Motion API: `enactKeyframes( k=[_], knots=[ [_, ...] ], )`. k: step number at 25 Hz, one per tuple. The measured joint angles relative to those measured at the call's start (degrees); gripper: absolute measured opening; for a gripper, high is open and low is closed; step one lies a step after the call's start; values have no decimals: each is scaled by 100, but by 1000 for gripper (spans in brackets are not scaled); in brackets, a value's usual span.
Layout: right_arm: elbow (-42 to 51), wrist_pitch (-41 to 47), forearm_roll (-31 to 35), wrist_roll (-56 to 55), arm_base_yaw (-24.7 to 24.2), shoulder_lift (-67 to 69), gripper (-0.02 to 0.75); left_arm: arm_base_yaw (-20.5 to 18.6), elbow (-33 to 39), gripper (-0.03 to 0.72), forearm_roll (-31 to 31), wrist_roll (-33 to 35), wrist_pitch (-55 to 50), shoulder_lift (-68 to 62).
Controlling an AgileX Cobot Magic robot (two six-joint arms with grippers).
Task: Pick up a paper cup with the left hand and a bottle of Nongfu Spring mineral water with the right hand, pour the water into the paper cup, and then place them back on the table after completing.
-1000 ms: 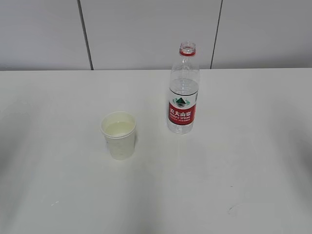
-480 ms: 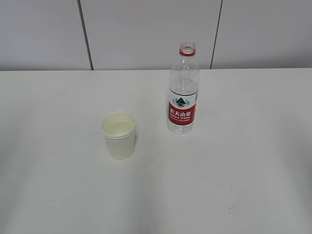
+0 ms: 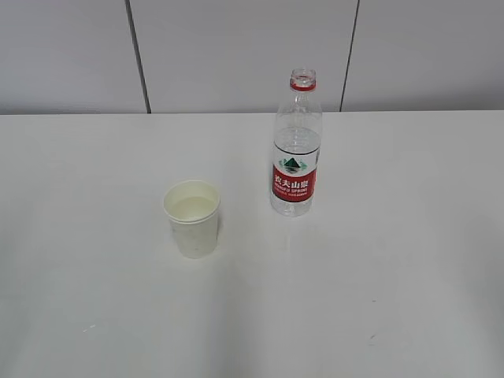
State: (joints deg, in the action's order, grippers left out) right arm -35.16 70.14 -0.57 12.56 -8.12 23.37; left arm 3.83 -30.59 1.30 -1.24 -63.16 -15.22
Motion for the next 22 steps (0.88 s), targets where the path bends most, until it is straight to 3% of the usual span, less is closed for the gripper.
enactKeyframes(
  k=[14, 22],
  knots=[
    [580, -258, 57, 0, 0, -2008, 587, 0, 19, 489, -83, 4, 5, 1420],
    [632, -359, 245, -205, 139, -2255, 587, 0, 19, 489, -130, 4, -2, 1532]
  ],
)
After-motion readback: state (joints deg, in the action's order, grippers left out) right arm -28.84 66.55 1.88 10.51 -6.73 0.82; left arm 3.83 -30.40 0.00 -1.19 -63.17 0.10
